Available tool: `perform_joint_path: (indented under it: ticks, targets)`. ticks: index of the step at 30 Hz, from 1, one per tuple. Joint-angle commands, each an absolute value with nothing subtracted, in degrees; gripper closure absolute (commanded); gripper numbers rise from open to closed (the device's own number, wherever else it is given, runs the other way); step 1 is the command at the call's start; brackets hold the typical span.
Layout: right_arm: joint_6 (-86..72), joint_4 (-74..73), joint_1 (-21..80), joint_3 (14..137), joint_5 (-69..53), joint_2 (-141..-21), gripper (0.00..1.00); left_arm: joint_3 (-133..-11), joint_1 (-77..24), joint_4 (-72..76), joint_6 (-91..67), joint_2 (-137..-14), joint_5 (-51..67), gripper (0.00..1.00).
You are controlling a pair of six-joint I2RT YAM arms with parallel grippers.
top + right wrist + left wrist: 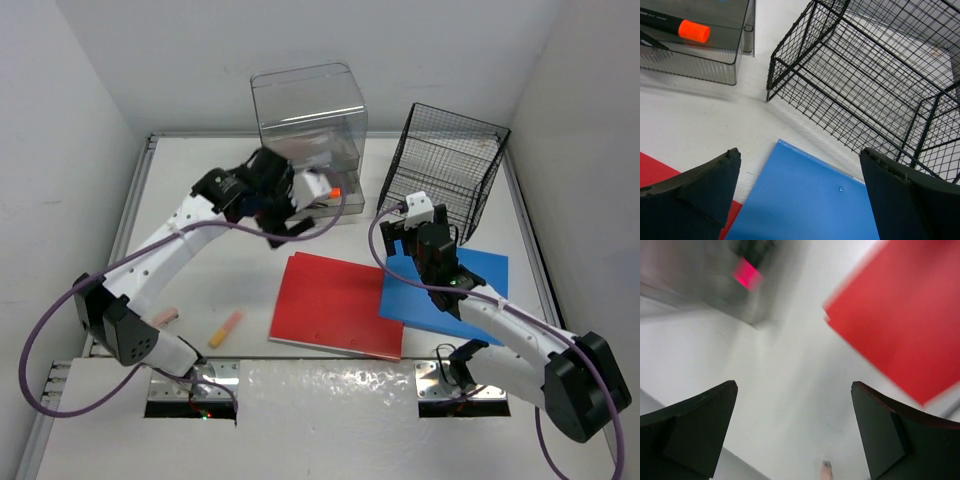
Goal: Organize the desk
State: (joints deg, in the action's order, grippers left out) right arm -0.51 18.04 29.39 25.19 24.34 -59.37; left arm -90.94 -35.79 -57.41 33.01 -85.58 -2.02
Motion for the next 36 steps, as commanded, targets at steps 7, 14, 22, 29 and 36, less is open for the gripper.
perform_joint_path:
  ticks: [7,14,22,29,36]
  targets:
    - [-2.3,22.6,29.3,28.1,21.6,-61.6,0.01,-53.5,-30.8,-62.3,34.4,-80.9,2.7,0.02]
    - [-2.2,22.0,29.2,28.6,21.5,-61.3,0.01,-43.7,-30.2,-50.5,30.9,-80.8,-2.0,0.01]
    - [-2.5,22.2,29.3,28.1,21.6,-61.3,0.01,-40.8,-30.0,-42.5,31.0,-89.2,0.6,0.3]
    - [-1.8,21.5,29.2,28.2,22.5,-60.9,0.01,-41.8,-29.5,-42.8,31.6,-88.7,-1.8,1.0]
    - [-1.8,21.5,29.3,28.6,22.1,-61.1,0.01,-64.4,-29.6,-57.7,30.2,-80.4,-1.5,1.0]
